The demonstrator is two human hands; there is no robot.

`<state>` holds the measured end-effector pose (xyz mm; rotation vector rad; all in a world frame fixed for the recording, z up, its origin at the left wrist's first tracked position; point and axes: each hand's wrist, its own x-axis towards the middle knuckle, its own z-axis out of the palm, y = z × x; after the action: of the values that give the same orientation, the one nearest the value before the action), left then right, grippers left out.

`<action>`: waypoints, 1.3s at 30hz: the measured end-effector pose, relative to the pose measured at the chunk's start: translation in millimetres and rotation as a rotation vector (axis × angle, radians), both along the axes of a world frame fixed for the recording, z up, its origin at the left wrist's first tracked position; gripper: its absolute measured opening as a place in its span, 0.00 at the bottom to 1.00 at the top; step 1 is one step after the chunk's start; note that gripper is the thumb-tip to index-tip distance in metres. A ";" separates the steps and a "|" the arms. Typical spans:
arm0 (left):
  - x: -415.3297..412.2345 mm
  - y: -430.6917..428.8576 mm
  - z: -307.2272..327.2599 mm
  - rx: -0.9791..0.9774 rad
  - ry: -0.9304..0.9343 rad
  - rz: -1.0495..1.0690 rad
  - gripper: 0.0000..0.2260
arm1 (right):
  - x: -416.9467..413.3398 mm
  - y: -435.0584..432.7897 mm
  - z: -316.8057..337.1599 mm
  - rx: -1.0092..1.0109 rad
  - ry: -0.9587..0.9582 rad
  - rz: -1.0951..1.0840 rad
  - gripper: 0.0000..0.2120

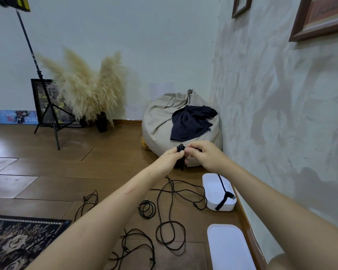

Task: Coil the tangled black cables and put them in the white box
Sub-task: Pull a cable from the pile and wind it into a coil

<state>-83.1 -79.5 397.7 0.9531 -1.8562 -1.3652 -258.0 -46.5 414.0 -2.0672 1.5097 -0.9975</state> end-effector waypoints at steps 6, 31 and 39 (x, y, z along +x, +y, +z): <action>4.4 6.8 -8.0 -0.220 -0.164 -0.073 0.08 | -3.5 0.0 3.1 -0.017 -0.078 -0.046 0.08; -2.6 13.6 -13.4 -0.268 -0.117 0.053 0.16 | -17.3 -1.3 -6.3 -0.074 -0.064 -0.112 0.03; 2.7 13.5 -10.6 -0.247 -0.091 -0.026 0.17 | -18.1 -1.0 -6.4 -0.100 -0.140 -0.134 0.02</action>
<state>-80.4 -66.0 387.1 0.8782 -2.0555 -1.0901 -276.1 -47.5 407.6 -1.9361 1.5717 -1.2647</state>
